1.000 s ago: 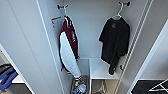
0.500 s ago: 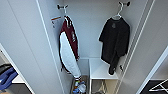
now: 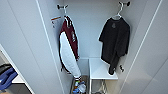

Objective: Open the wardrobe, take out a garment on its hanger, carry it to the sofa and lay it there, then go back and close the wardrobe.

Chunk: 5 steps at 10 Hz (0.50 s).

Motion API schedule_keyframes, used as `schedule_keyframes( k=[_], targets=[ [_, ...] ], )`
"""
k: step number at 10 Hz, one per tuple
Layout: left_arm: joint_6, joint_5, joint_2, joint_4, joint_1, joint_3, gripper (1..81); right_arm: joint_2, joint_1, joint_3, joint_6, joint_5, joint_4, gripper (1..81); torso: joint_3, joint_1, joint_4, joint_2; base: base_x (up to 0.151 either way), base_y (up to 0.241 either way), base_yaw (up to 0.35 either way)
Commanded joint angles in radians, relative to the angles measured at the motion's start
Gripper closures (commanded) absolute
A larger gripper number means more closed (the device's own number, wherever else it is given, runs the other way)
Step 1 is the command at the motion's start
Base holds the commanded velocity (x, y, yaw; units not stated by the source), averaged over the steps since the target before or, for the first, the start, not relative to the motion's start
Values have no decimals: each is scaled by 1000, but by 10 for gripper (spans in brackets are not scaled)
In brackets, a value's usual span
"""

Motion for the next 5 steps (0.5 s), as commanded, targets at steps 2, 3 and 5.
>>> schedule_keyframes(
  k=[2, 3, 5],
  targets=[
    [4, 37, -4, 10, -51, -1, 10, -9, 65, 134, 149, -80, 98, 10, 0, 0, 0, 0, 0, 0, 0],
    [4, 35, -4, 2, -51, -1, 10, -50, 59, 258, 269, -209, 110, 10, 0, 0, 0, 0, 0, 0, 0],
    [-5, -26, -4, -4, -47, 1, 10, -153, 25, 474, 429, -324, 111, 10, 0, 0, 0, 0, 0, 0, 0]
  ],
)
